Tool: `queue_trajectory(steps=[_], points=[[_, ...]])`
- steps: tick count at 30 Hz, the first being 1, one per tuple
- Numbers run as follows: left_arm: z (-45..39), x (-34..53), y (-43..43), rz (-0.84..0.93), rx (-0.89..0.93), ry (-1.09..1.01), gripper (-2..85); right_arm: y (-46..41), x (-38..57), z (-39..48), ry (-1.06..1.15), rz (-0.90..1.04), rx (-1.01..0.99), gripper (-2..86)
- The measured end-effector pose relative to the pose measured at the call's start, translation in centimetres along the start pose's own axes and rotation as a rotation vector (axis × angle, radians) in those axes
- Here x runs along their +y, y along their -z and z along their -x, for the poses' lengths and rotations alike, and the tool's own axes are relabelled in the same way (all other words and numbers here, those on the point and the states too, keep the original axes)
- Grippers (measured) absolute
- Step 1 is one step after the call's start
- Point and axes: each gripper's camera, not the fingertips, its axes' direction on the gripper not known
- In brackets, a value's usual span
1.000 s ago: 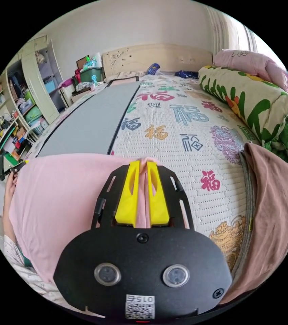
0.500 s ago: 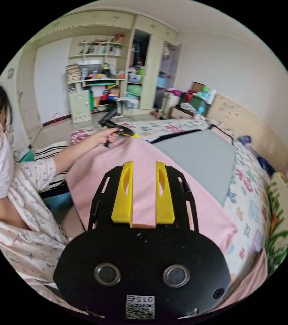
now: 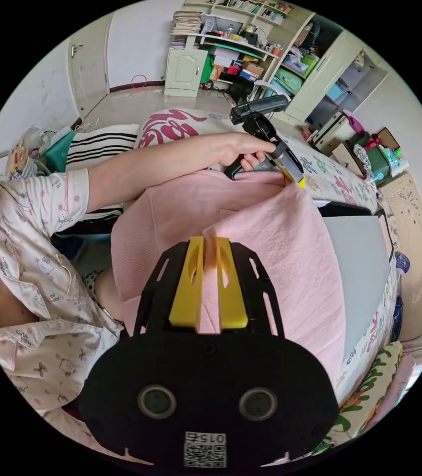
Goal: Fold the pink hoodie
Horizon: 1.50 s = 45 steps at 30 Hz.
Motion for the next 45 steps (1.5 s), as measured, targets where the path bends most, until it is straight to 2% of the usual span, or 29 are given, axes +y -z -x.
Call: queue_trajectory(steps=[6, 8, 12, 15, 20, 25, 30, 34, 36, 38, 40, 45], points=[[-0.9, 1.9, -2.9, 0.011, -0.139, -0.075, -0.6, -1.3, 3.1, -2.5, -0.009, -0.019, -0.107, 0.9], [-2.6, 2.8, -4.9, 0.039, -0.283, -0.161, -0.6, -1.8, 4.3, -4.1, -0.014, -0.026, -0.137, 1.2], [-4.1, 4.6, -8.5, 0.089, -0.454, -0.295, -0.3, -2.2, 6.4, -6.3, -0.074, -0.061, -0.133, 3.7], [-3.5, 6.3, -10.0, 0.078, -0.479, -0.336, 0.2, -0.2, 10.0, -6.7, -0.128, -0.143, -0.044, 4.9], [-2.2, 9.1, -12.8, 0.051, -0.532, -0.388, 0.9, 6.6, 23.5, -6.0, -0.246, -0.327, 0.182, 5.1], [0.5, 11.4, -12.8, -0.028, -0.445, -0.395, 1.1, 9.9, 40.4, -8.0, -0.565, -0.430, 0.237, 5.7], [4.3, 13.4, -10.9, -0.118, -0.346, -0.192, 0.7, 11.0, 59.7, -8.1, -0.988, -0.635, 0.281, 6.3], [0.1, 17.1, -10.9, -0.191, -0.298, -0.324, 0.2, 10.3, 69.9, -8.3, -1.190, -0.697, 0.333, 9.2], [-3.2, 17.6, -12.8, -0.144, -0.282, -0.425, 0.1, 10.0, 71.8, -9.8, -1.220, -0.652, 0.334, 10.2], [-8.4, 17.8, -17.3, -0.024, -0.222, -0.568, 0.1, 9.6, 72.8, -11.8, -1.187, -0.620, 0.267, 10.6], [-12.6, 18.5, -21.8, 0.072, -0.171, -0.686, 0.1, 9.8, 73.7, -12.5, -1.174, -0.662, 0.280, 10.5], [-22.4, 21.9, -37.1, 0.336, -0.111, -0.960, 0.2, 10.6, 74.2, -14.0, -0.953, -0.701, 0.236, 10.2]])
